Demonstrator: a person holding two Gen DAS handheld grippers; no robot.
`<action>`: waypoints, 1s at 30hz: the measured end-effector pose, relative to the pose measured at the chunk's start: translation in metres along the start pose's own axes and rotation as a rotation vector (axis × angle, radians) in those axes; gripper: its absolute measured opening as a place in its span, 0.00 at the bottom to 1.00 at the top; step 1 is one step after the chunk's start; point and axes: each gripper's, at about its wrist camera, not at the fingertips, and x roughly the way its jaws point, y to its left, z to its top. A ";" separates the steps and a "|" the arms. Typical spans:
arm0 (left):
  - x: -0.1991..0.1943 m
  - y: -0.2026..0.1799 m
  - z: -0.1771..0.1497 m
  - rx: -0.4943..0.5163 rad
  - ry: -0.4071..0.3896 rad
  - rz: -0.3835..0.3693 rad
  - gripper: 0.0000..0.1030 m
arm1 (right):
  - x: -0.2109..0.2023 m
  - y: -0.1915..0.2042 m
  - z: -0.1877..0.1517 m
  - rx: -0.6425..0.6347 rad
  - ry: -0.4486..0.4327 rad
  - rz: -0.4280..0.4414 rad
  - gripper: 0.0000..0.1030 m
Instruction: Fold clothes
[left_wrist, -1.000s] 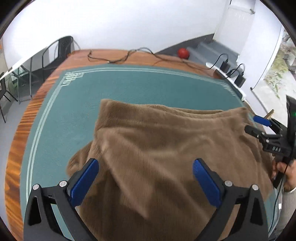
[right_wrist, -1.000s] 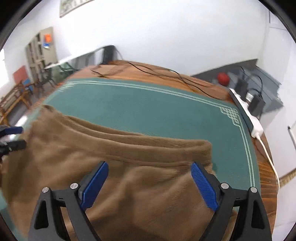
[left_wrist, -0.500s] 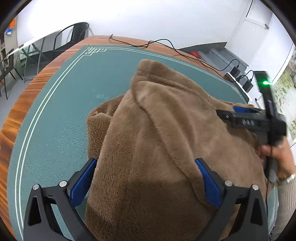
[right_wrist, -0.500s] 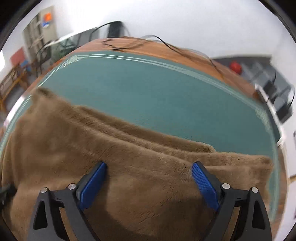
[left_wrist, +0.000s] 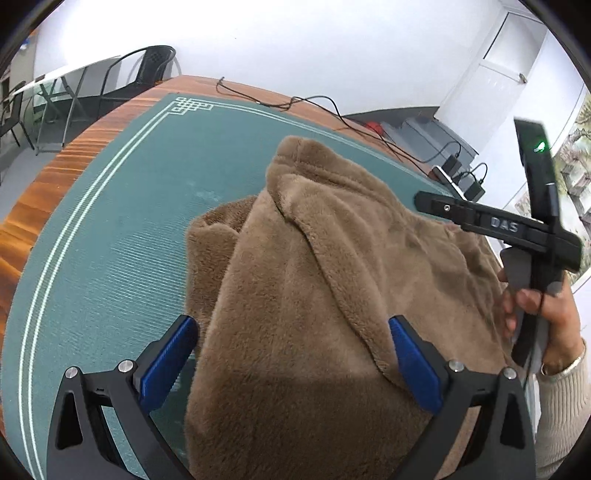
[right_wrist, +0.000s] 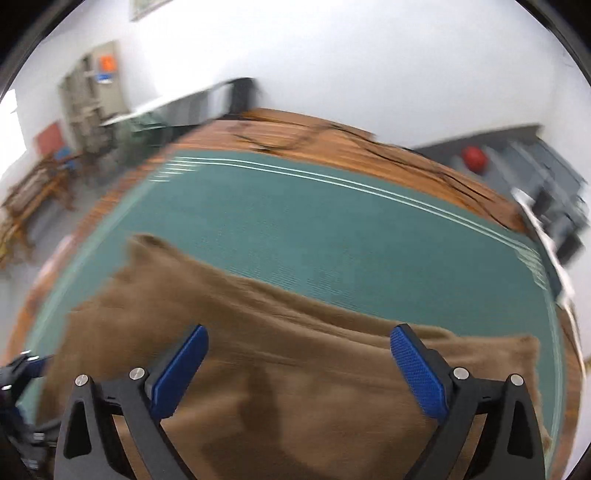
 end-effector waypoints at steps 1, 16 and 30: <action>-0.001 0.001 0.000 0.000 -0.005 0.007 0.99 | 0.003 0.010 0.001 -0.025 0.008 0.008 0.98; 0.009 0.014 -0.004 -0.026 -0.003 0.101 0.99 | 0.061 0.022 0.013 0.039 0.079 -0.018 0.98; 0.012 0.012 -0.006 0.013 -0.002 0.148 0.99 | -0.065 -0.042 -0.085 0.098 -0.030 0.056 0.99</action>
